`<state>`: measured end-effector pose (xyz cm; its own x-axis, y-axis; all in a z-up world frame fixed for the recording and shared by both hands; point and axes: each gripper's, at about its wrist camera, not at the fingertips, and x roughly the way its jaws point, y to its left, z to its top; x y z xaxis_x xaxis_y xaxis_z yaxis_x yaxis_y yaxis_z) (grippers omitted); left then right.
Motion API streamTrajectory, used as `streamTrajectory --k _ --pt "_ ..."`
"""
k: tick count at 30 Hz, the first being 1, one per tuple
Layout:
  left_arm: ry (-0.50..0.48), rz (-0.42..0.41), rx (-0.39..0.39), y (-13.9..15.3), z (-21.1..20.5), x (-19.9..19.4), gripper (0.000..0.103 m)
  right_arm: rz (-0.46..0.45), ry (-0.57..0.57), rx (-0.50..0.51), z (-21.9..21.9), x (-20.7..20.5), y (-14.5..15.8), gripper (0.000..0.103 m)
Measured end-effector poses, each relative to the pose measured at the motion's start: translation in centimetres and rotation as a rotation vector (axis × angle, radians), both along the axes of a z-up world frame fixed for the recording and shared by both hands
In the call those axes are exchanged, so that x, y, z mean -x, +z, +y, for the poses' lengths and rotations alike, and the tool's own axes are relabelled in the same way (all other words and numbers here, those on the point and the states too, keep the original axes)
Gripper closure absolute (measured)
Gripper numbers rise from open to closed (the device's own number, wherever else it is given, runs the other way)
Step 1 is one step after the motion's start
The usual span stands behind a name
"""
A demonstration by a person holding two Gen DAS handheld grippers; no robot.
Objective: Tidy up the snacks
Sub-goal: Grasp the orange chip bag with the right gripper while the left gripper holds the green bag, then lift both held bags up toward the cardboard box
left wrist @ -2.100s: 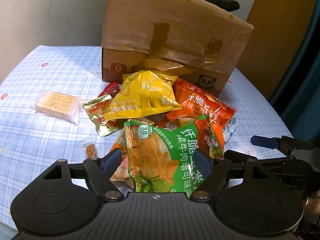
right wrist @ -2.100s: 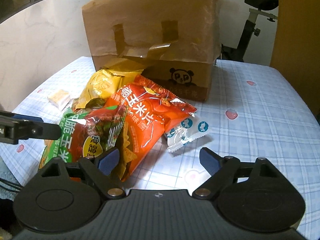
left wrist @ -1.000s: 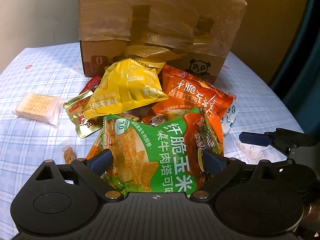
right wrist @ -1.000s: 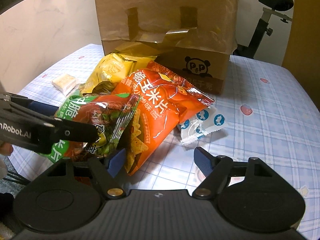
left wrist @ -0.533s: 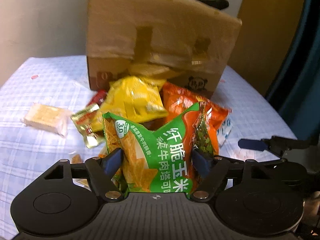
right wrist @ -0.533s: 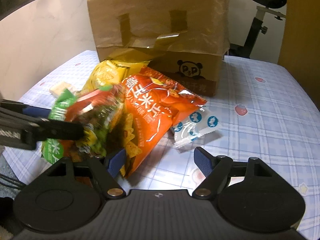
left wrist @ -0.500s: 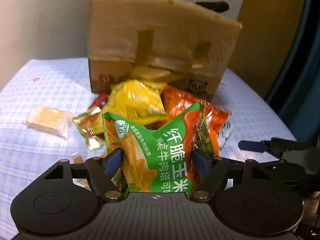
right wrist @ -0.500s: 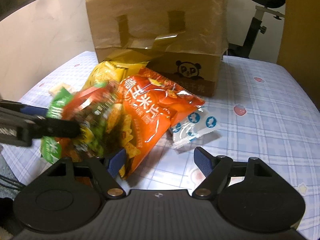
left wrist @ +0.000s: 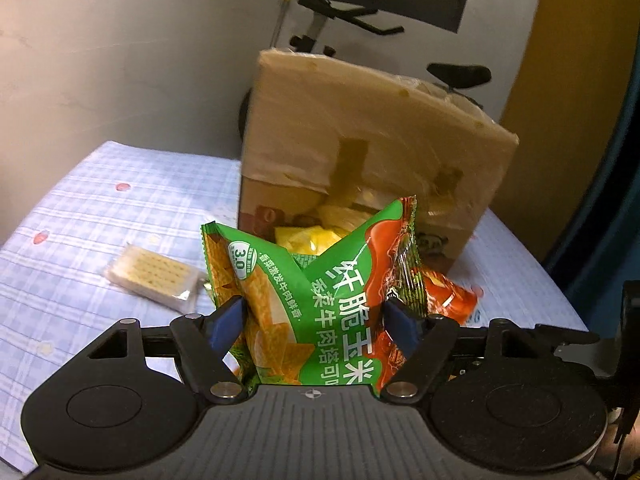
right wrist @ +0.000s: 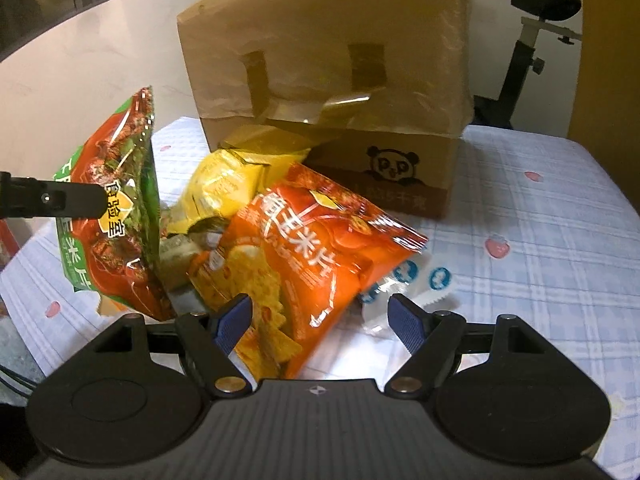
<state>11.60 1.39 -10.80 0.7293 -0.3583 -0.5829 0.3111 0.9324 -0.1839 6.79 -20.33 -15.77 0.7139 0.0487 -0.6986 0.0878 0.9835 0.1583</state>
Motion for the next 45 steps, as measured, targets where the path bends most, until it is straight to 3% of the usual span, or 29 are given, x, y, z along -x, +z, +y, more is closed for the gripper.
streamTrajectory --k 6,13,20,27,36,45 --pt "0.032 -0.010 0.006 0.4 1.3 -0.4 0.025 0.033 -0.002 -0.065 -0.5 -2.2 -0.6 0.025" --pt "0.045 -0.005 0.010 0.2 1.5 -0.7 0.025 0.059 -0.101 -0.182 -2.2 -4.4 -1.4 0.016" --pt "0.047 0.000 0.001 -0.3 1.3 -0.8 0.025 0.043 -0.123 -0.131 -1.1 -5.5 -1.7 0.017" --pt "0.067 0.007 0.007 -0.4 1.6 -0.7 0.025 -0.020 -0.095 -0.075 -0.3 -3.4 -1.0 0.036" --pt "0.055 0.011 0.009 -0.4 1.1 -0.7 0.025 -0.057 -0.158 -0.084 -2.3 0.5 0.1 0.037" --pt "0.049 -0.021 -0.002 0.5 1.2 -0.4 0.025 -0.106 -0.206 -0.104 -4.0 1.7 1.9 0.037"
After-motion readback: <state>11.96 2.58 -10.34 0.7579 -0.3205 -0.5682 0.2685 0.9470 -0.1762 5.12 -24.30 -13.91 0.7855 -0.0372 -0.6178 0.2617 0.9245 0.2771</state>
